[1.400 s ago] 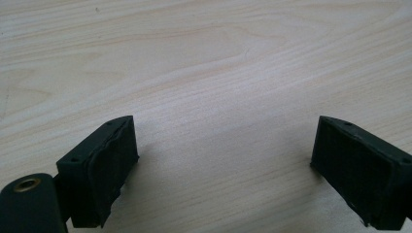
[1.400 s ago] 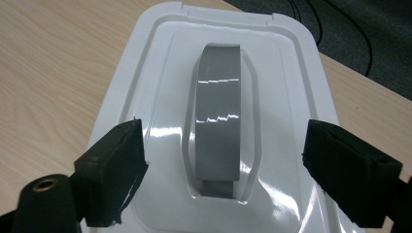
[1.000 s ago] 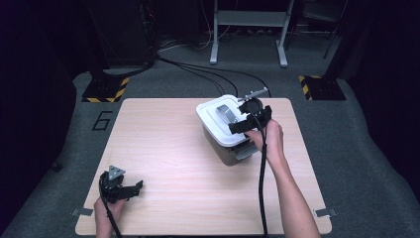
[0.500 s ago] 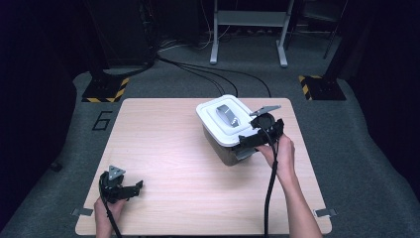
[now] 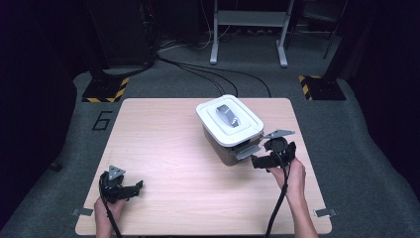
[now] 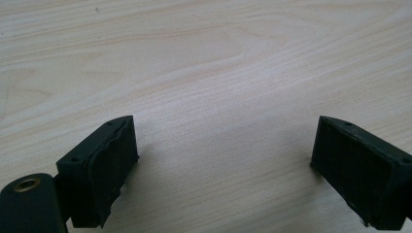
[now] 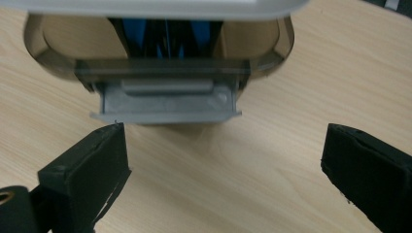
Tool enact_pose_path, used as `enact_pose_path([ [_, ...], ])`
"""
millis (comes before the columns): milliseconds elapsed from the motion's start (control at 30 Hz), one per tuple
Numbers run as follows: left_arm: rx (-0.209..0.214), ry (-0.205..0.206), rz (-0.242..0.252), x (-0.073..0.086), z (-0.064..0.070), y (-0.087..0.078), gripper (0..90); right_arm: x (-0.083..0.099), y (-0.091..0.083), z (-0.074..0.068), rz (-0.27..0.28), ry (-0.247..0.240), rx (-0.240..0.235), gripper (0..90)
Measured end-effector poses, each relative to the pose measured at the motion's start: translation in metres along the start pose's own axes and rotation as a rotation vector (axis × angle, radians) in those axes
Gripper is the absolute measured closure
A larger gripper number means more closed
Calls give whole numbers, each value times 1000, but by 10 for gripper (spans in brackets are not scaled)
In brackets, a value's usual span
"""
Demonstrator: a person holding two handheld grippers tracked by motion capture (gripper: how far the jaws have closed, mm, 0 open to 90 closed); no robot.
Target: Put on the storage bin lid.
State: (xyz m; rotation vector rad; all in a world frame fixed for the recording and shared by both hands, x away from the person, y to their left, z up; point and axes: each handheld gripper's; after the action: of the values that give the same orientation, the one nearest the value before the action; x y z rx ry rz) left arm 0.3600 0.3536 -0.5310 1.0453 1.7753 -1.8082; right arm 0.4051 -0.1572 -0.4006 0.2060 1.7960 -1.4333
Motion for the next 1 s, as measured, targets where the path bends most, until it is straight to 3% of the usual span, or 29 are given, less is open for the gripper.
enact_pose_path([
  [300,0,1,-3,0,0,0,92,38,19,2,-21,42,-22,24],
  [533,0,0,-1,0,0,0,92,67,36,1,-38,45,-8,18],
  [733,-1,-1,3,0,0,0,92,91,46,-1,-36,86,-7,16],
  [1000,0,2,-3,0,0,0,92,112,49,2,-24,126,10,16],
])
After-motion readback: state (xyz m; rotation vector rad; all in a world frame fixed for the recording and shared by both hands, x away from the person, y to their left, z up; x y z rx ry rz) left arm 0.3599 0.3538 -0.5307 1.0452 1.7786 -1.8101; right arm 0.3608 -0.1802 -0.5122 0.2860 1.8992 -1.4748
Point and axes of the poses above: each handheld gripper's, and its own axes: y roughly forward along the jaws, x roughly out of its underside, z roughly to its right, and after that the axes turned 7 degrees about -x, right-handed
